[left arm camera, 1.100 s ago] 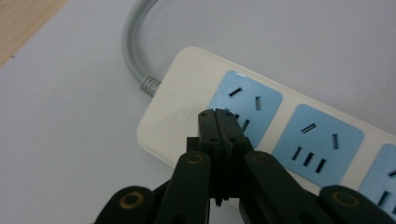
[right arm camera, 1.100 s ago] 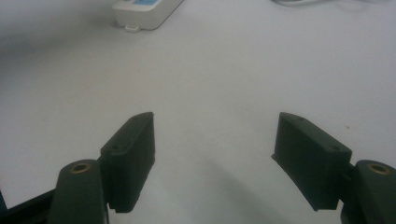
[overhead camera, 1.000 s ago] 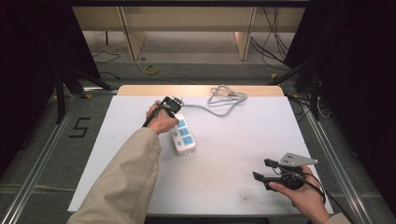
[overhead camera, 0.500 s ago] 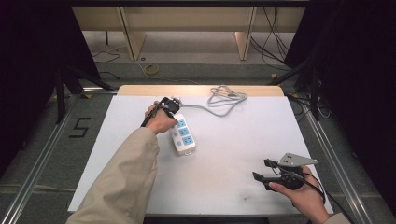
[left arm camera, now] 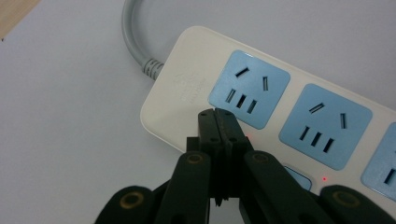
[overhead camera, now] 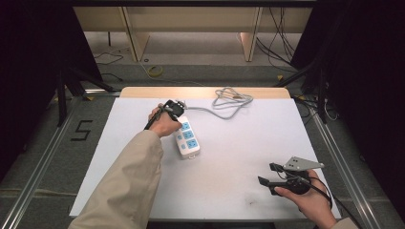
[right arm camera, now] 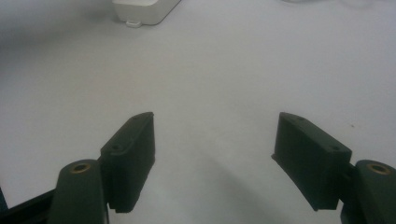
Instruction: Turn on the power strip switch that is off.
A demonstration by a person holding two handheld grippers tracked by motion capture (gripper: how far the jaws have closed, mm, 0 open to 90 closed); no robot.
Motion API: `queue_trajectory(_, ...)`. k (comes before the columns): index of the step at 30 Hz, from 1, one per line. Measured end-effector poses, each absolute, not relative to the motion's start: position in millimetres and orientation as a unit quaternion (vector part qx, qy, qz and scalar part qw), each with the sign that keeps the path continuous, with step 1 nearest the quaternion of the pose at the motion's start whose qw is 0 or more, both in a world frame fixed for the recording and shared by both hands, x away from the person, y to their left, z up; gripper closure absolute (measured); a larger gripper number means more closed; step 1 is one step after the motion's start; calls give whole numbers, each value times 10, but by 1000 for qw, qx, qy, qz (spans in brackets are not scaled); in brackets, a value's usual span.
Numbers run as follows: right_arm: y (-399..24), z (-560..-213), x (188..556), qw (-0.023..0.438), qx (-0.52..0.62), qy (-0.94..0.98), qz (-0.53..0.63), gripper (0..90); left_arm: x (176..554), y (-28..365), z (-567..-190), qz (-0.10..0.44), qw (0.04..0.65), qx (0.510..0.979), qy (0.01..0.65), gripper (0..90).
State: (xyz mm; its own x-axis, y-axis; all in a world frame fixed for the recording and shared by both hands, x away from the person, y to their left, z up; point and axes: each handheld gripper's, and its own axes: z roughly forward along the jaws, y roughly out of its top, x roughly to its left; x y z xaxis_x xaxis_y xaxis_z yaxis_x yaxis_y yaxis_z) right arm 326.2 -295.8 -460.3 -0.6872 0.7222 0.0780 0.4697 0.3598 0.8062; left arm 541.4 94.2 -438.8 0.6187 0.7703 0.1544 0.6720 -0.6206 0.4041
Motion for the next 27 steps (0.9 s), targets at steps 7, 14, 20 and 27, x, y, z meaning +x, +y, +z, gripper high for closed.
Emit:
queue_trajectory(7,-2952,-4597,3255,147,366,812,431,296,5399,908,-4389,170,149,888,401,900)
queue_trajectory(14,-2963,-4600,3266,147,369,811,430,296,5397,984,-4400,186,164,883,398,899)
queue_trajectory(20,-2963,-4600,3269,147,369,811,430,296,5363,1114,-4331,193,194,869,413,897)
queue_trajectory(27,-2953,-4604,3268,147,368,812,429,295,5277,1220,-4188,200,229,859,412,836)
